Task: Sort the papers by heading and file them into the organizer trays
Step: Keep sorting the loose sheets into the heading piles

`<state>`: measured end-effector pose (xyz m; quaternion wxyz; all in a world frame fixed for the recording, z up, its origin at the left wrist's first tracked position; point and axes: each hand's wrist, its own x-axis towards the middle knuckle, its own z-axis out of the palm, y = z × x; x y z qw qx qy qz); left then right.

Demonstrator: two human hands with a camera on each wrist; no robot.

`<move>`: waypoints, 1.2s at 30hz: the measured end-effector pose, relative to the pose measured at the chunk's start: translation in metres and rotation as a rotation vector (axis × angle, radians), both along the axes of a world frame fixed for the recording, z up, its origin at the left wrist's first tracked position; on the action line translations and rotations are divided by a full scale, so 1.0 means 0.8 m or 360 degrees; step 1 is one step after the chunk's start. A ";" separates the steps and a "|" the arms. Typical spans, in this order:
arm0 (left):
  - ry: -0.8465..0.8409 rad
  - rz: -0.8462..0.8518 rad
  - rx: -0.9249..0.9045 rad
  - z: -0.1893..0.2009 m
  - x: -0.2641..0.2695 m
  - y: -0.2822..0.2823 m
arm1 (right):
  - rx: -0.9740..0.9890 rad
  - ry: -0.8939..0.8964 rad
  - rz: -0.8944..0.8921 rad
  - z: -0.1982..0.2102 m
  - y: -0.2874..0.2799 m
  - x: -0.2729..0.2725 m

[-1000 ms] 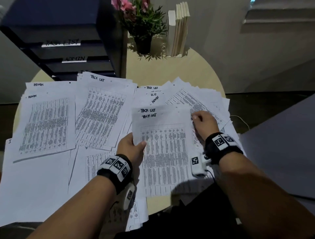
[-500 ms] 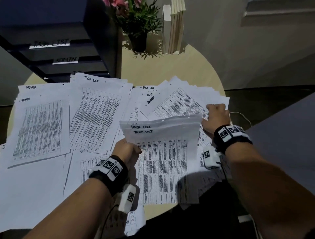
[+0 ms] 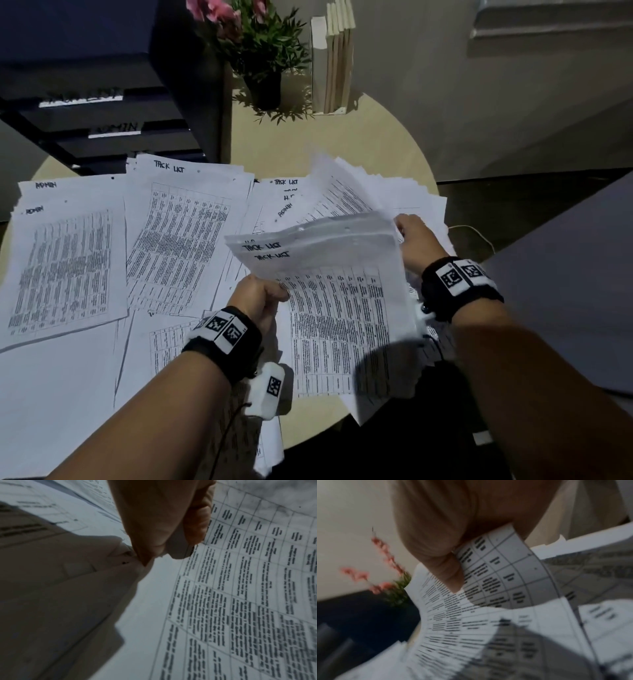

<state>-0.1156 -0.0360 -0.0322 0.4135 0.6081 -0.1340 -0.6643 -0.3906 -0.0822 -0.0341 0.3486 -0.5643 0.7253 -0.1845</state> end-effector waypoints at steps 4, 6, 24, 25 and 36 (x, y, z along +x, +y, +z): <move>-0.0037 0.0106 0.0049 0.004 0.006 -0.001 | 0.0015 -0.1014 -0.0168 0.007 0.028 0.016; -0.0029 0.0147 0.0067 0.003 0.015 -0.003 | 0.0052 -0.1237 -0.0165 0.009 0.040 0.030; -0.0700 -0.0270 0.0158 -0.004 0.076 0.007 | 0.0327 -0.0235 -0.0742 -0.030 0.045 0.056; -0.0754 -0.0361 0.0151 -0.007 0.072 0.007 | 0.0313 -0.0273 -0.0711 -0.030 0.045 0.055; -0.0677 -0.0444 -0.0368 0.014 0.016 0.017 | -0.0031 -0.1055 -0.0635 0.008 0.056 0.037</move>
